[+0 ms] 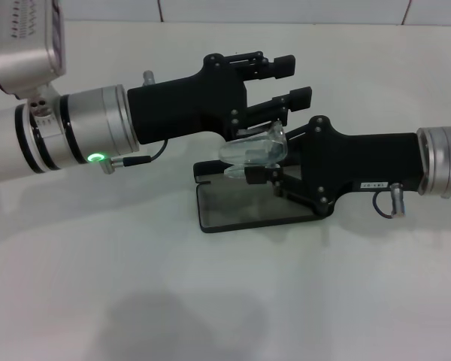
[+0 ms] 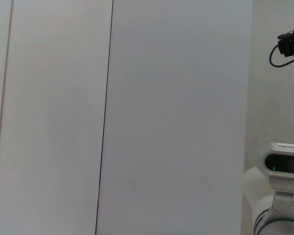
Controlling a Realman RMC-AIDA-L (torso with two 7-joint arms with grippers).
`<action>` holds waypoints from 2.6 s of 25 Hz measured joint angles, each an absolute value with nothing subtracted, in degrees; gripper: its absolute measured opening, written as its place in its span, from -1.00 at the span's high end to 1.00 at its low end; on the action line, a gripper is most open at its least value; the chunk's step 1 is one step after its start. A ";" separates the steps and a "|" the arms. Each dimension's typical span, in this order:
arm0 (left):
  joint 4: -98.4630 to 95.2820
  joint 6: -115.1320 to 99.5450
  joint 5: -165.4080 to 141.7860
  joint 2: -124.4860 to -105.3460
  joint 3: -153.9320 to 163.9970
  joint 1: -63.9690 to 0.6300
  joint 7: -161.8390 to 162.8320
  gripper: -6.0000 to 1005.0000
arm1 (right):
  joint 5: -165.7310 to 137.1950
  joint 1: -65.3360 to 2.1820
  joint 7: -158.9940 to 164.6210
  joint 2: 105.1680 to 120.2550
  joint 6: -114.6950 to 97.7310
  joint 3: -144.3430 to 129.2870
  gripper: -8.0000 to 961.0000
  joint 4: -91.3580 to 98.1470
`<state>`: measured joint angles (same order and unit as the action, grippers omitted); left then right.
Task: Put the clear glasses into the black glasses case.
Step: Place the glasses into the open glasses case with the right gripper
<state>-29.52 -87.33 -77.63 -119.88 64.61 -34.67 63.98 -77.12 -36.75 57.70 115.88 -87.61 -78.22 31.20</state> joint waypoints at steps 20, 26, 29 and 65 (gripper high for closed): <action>-27.79 -79.22 -74.31 -119.48 52.86 -30.55 63.34 -0.02 | -96.21 -19.30 68.82 115.96 -52.22 -102.76 0.75 64.35; -27.79 -78.24 -74.62 -119.46 52.97 -31.00 64.09 -0.02 | -99.08 -16.46 70.11 115.89 -42.62 -108.42 0.75 68.06; -27.75 -77.80 -74.75 -119.42 53.14 -31.31 64.70 -0.02 | -99.18 -16.13 70.13 115.89 -38.95 -110.31 0.74 67.94; -28.58 -77.86 -77.04 -118.38 53.11 -30.79 66.09 -0.02 | -105.07 -10.00 70.67 115.43 -17.01 -123.35 0.57 74.04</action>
